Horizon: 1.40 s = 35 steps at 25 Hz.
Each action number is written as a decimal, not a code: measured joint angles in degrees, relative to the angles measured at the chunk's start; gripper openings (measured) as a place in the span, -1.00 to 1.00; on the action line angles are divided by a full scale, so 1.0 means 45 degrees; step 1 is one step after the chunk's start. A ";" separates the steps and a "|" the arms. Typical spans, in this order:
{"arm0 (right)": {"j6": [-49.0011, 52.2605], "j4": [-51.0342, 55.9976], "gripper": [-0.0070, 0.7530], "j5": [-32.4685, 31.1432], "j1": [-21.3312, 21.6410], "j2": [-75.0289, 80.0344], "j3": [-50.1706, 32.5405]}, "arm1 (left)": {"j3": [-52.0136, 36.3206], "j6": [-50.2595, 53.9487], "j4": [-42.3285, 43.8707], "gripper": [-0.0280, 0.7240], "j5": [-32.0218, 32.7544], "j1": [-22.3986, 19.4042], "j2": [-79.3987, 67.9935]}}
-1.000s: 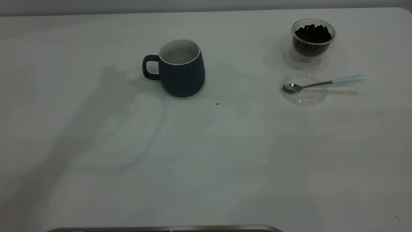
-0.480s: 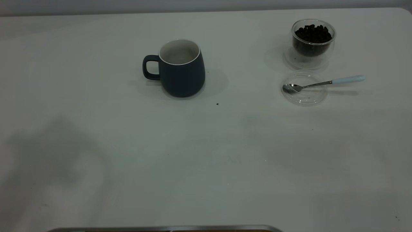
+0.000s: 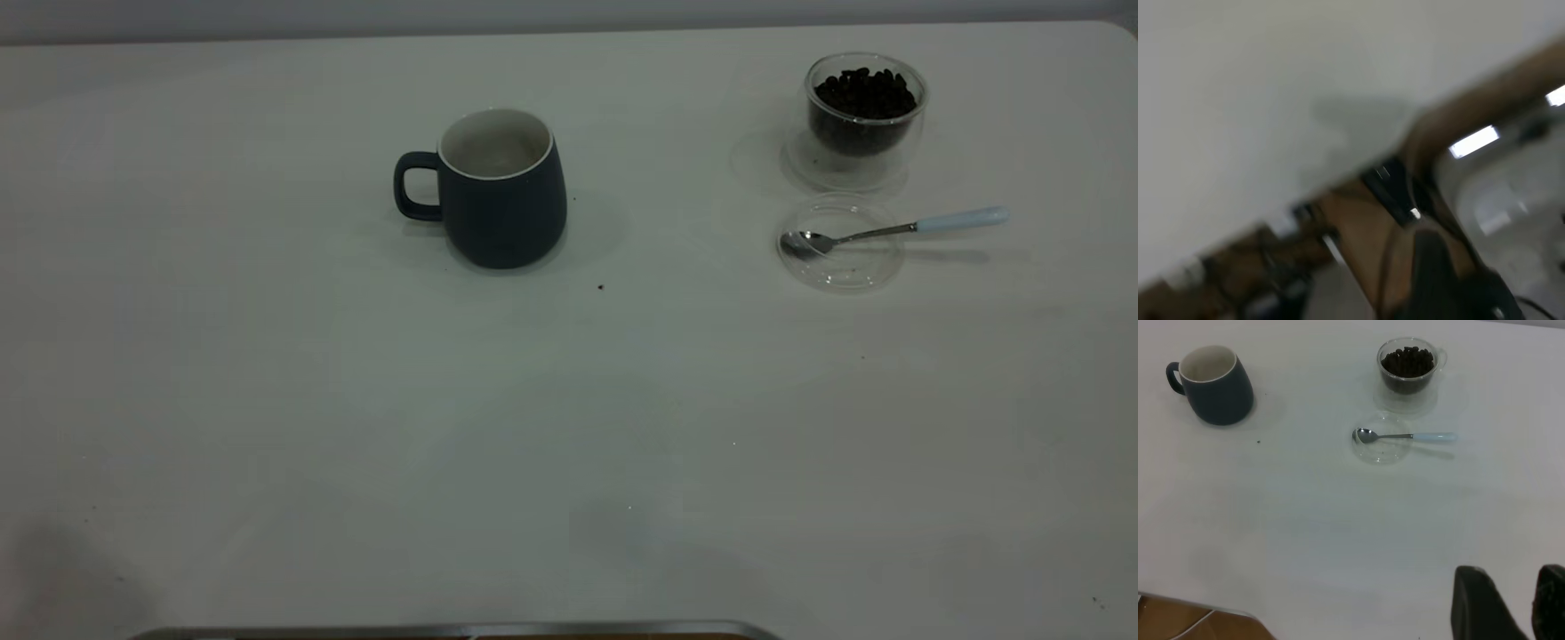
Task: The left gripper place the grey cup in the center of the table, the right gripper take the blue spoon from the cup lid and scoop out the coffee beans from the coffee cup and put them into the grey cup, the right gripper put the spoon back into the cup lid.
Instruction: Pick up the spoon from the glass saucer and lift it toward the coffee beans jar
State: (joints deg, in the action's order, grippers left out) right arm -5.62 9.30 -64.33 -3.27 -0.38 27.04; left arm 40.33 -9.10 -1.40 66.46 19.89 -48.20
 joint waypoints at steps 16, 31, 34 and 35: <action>0.0000 0.0000 -0.35 0.0000 0.0000 0.0000 0.0000 | -0.2777 0.1709 -0.0191 0.55 -0.0611 0.0000 0.7462; 0.0000 0.0000 -0.35 0.0000 0.0000 0.0000 0.0000 | -0.2777 0.1709 -0.0185 0.55 -0.0345 -0.4652 1.0938; 0.0000 0.0000 -0.35 0.0000 0.0000 0.0000 0.0000 | -0.2777 0.1709 -0.0185 0.55 -0.0335 -0.4684 1.0948; 0.0000 0.0000 -0.35 0.0000 0.0000 0.0000 0.0000 | -0.2777 0.1709 -0.0185 0.55 -0.0335 -0.4694 1.0948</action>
State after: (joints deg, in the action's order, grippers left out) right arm -5.62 9.30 -64.33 -3.27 -0.38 27.04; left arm 27.83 -1.40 -2.23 64.95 -1.23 1.06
